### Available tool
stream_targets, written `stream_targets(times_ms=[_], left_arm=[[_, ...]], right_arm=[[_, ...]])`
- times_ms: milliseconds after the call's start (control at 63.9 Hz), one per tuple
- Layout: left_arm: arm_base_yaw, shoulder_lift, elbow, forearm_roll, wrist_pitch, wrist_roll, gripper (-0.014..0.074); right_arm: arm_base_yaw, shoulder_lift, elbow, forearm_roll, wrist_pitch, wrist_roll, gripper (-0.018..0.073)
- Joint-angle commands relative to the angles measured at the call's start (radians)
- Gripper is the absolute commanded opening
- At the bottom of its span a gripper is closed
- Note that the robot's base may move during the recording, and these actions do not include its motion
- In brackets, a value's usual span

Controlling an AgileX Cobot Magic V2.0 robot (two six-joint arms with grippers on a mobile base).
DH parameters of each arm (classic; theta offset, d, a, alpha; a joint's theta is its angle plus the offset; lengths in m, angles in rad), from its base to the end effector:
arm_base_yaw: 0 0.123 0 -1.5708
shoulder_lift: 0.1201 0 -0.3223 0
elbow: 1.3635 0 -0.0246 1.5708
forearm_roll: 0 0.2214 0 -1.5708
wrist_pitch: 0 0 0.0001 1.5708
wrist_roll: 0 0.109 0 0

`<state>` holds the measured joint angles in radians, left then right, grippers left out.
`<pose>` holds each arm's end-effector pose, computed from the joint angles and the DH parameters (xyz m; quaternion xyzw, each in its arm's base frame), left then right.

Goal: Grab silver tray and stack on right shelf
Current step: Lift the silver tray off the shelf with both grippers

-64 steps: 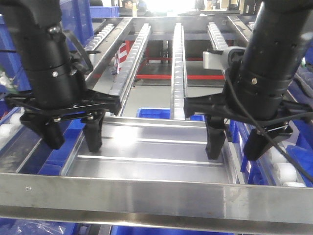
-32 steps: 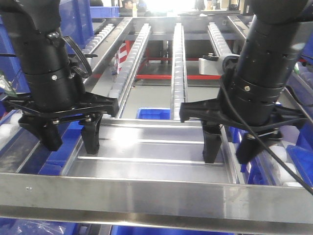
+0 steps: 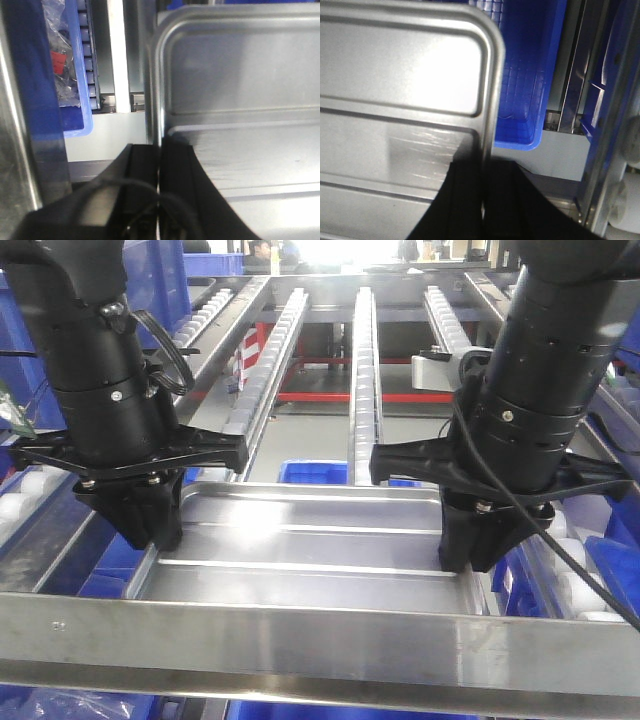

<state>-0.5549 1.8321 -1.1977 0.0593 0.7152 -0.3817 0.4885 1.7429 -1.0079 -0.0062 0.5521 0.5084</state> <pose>0.3039 -0.1834 0.2242 0.1045 0.9823 -0.0491 0.1472 0.2860 0.1516 0.2160 0.0075 0.9828 0.0863 0.1629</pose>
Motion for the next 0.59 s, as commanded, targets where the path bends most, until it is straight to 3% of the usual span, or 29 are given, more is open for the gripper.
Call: stream_targets(times_ms=[0, 266, 579], left_arm=[[-0.001, -0.051, -0.038, 0.018, -0.001, 0.008, -0.0093], [-0.011, -0.195, -0.081, 0.021, 0.062, 0.008, -0.0093], [-0.081, -0.429, -0.081, 0.027, 0.127, -0.029, -0.0093]], right_arm=[[-0.003, -0.069, -0.022, -0.023, -0.006, -0.01, 0.0056], [-0.003, -0.248, -0.059, -0.048, 0.077, -0.01, 0.0056], [0.004, -0.485, -0.08, -0.07, 0.219, -0.009, 0.0056]])
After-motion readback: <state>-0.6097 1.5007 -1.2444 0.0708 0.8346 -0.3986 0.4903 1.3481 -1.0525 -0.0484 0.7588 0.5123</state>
